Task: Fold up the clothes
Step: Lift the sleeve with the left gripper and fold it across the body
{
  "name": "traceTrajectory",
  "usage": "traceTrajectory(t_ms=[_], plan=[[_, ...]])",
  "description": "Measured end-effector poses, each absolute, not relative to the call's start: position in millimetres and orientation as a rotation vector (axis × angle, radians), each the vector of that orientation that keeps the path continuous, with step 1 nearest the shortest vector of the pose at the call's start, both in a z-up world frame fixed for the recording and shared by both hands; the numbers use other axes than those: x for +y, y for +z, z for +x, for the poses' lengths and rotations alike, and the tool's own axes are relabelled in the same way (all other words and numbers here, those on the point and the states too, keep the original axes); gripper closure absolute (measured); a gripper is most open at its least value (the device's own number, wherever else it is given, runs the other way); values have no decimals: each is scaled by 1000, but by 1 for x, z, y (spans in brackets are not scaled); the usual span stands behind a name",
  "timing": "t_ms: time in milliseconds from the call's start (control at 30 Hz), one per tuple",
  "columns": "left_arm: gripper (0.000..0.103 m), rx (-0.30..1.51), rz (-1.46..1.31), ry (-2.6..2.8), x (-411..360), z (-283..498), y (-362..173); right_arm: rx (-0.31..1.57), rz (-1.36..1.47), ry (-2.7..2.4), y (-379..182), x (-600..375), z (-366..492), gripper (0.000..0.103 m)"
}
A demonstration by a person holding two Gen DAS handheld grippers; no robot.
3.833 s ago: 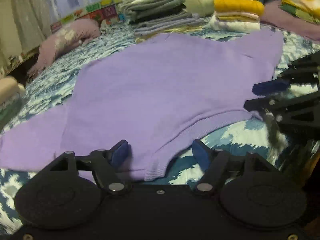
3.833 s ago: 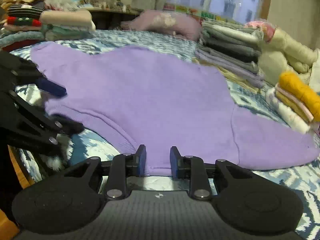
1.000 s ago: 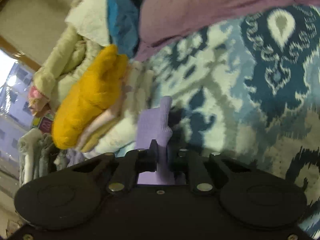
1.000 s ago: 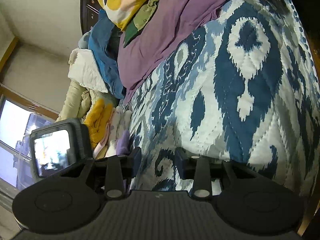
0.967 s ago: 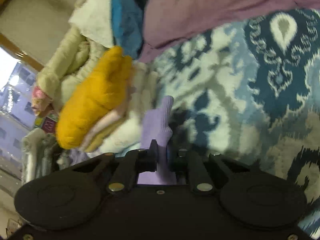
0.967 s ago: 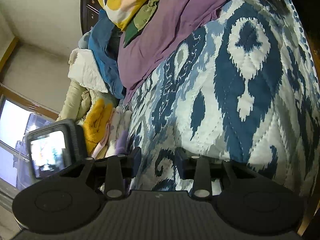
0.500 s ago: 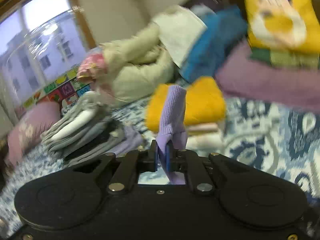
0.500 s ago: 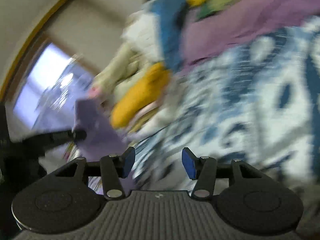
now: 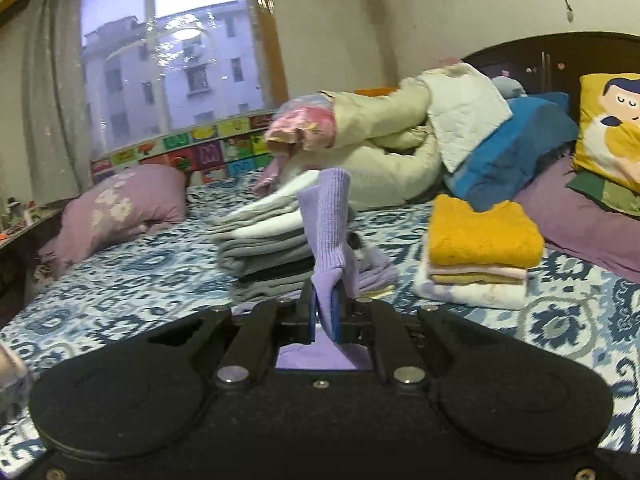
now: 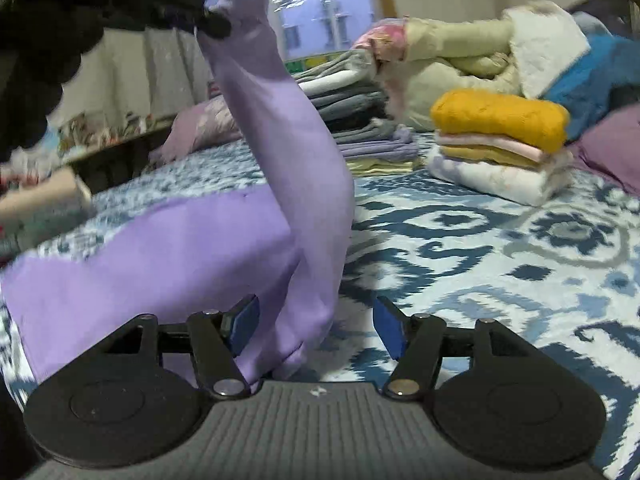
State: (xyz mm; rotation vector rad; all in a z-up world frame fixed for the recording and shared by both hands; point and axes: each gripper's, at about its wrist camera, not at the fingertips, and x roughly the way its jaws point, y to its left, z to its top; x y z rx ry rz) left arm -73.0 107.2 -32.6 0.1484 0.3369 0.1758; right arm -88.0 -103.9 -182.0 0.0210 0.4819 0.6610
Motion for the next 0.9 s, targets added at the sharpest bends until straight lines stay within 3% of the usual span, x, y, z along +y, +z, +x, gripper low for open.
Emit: traceTrajectory(t_ms=[67, 167, 567, 767, 900], plan=[[97, 332, 141, 197, 119, -84, -32, 452, -40, 675, -183, -96, -96, 40], [97, 329, 110, 231, 140, -103, -34, 435, -117, 681, -188, -87, -103, 51], [97, 320, -7, 347, 196, -159, -54, 344, -357, 712, -198, -63, -138, 54], [97, 329, -43, 389, 215, -175, -73, 353, -370, 739, -200, -57, -141, 73], [97, 366, -75, 432, 234, -181, -94, 327, -421, 724, -202, -52, -147, 73]])
